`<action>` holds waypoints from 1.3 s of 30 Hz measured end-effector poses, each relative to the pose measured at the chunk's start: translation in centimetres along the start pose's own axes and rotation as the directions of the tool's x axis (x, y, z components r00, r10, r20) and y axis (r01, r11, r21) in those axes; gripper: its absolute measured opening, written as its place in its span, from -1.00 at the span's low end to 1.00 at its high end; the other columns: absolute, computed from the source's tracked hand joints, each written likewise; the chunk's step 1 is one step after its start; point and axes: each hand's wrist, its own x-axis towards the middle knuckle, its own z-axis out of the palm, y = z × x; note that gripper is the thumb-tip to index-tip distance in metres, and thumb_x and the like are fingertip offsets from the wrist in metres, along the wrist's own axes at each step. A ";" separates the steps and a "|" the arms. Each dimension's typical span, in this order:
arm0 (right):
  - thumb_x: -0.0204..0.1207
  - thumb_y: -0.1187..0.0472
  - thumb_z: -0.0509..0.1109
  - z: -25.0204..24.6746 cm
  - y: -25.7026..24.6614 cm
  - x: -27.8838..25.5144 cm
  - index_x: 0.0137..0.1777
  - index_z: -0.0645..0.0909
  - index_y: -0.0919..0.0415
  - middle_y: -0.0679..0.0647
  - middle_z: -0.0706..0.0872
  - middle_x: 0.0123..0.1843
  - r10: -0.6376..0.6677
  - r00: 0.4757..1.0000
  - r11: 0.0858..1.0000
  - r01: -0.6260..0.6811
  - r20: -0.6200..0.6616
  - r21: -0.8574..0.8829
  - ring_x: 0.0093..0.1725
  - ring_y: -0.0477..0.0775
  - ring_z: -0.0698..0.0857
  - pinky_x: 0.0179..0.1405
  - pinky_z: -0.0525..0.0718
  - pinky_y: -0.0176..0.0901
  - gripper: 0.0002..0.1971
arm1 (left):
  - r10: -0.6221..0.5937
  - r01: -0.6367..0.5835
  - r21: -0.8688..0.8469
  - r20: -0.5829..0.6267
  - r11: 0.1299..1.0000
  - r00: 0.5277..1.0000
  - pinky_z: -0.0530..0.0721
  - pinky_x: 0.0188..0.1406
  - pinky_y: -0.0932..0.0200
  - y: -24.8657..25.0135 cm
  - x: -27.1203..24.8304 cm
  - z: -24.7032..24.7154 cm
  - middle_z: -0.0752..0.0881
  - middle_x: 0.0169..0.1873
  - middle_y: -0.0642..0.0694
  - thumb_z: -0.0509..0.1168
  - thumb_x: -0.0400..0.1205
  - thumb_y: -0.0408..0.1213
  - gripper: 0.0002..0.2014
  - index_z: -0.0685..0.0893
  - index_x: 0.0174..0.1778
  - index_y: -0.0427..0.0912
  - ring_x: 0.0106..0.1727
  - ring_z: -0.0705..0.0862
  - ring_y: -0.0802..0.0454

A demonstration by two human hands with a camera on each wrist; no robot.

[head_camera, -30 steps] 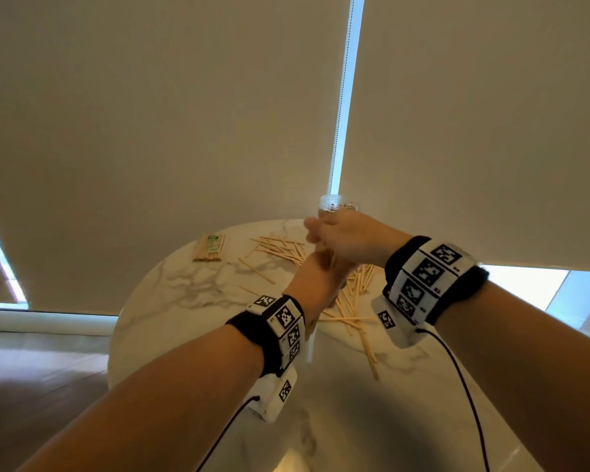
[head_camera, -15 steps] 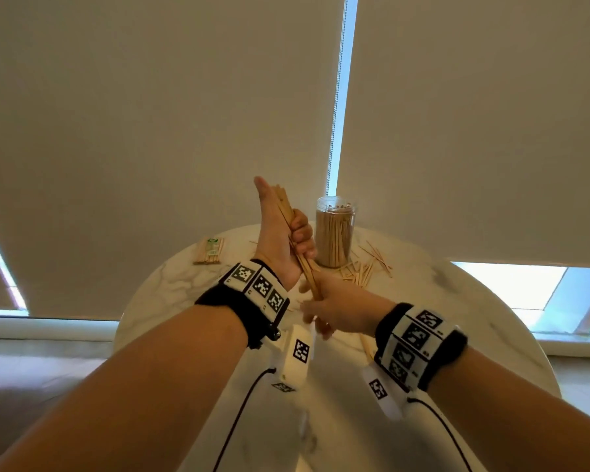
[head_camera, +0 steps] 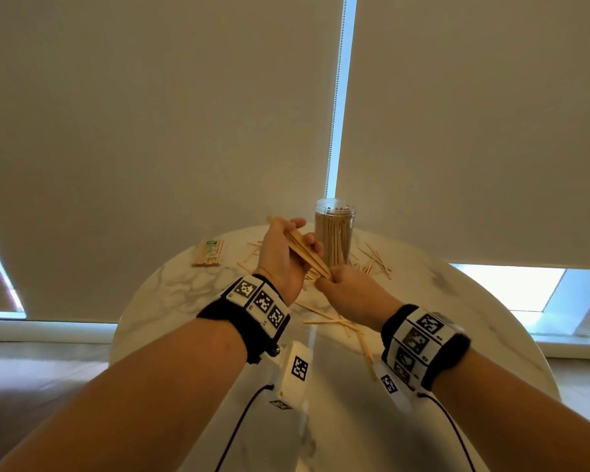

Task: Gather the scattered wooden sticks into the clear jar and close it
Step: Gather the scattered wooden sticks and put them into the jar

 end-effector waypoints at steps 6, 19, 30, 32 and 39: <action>0.70 0.02 0.21 -0.3 0.6 0.0 -0.31 0.52 0.11 0.01 0.59 -0.38 -0.001 1.000 0.997 0.002 0.019 -0.072 -0.39 -0.02 0.55 -0.34 0.53 -0.14 -0.66 | -0.017 0.018 0.035 -0.035 0.999 0.999 0.70 -0.05 -0.07 0.6 0.6 0.1 0.47 -0.52 -0.05 -0.03 0.72 0.26 -0.43 0.60 -0.20 -0.17 -0.47 0.54 -0.02; 0.63 -0.11 0.28 -0.5 1.9 1.3 -0.12 0.68 0.11 0.00 0.69 -0.31 0.132 0.990 0.959 -0.140 -0.049 -0.246 -0.33 -0.01 0.66 -0.39 0.52 -0.22 -0.68 | 0.015 0.004 0.372 -0.050 0.928 0.999 0.77 -0.04 -0.02 -1.0 0.9 0.9 0.73 -0.38 -0.10 0.14 0.79 -0.24 -0.75 0.70 0.16 -0.24 -0.27 0.75 -0.05; 0.48 -0.18 0.52 -2.3 2.3 1.0 -0.08 0.68 0.05 -0.08 0.62 -0.35 0.115 0.993 0.965 -0.118 -0.026 -0.234 -0.39 -0.12 0.57 -0.43 0.44 -0.27 -0.70 | 0.236 -0.176 0.984 0.180 -0.040 0.955 0.72 -0.24 0.03 -1.2 2.5 -0.9 0.81 -0.35 -0.15 0.25 0.68 0.09 -0.53 0.80 -0.26 -0.24 -0.41 0.67 -0.01; 0.43 -0.34 0.46 -2.2 2.6 1.2 -0.01 0.67 0.02 -0.10 0.68 -0.28 0.011 0.994 0.961 -0.040 -0.108 -0.275 -0.31 -0.12 0.65 -0.34 0.60 -0.21 -0.57 | 0.297 -0.148 0.988 0.151 -0.035 0.943 0.70 -0.21 -0.01 -1.0 3.1 -1.2 0.82 -0.30 -0.23 0.24 0.68 0.02 -0.54 0.81 -0.25 -0.30 -0.36 0.67 -0.06; 0.65 -0.43 -0.17 -2.3 2.8 2.5 -0.23 0.56 -0.04 -0.08 0.58 -0.47 -0.256 0.926 0.854 0.081 -0.279 -0.513 -0.48 -0.09 0.59 -0.43 0.63 -0.16 -0.36 | 0.221 -0.070 0.887 -0.037 0.457 0.975 0.68 -0.24 -0.03 -1.8 5.5 -0.6 0.73 -0.33 -0.24 0.14 0.79 -0.10 -0.61 0.74 -0.09 -0.31 -0.38 0.63 -0.09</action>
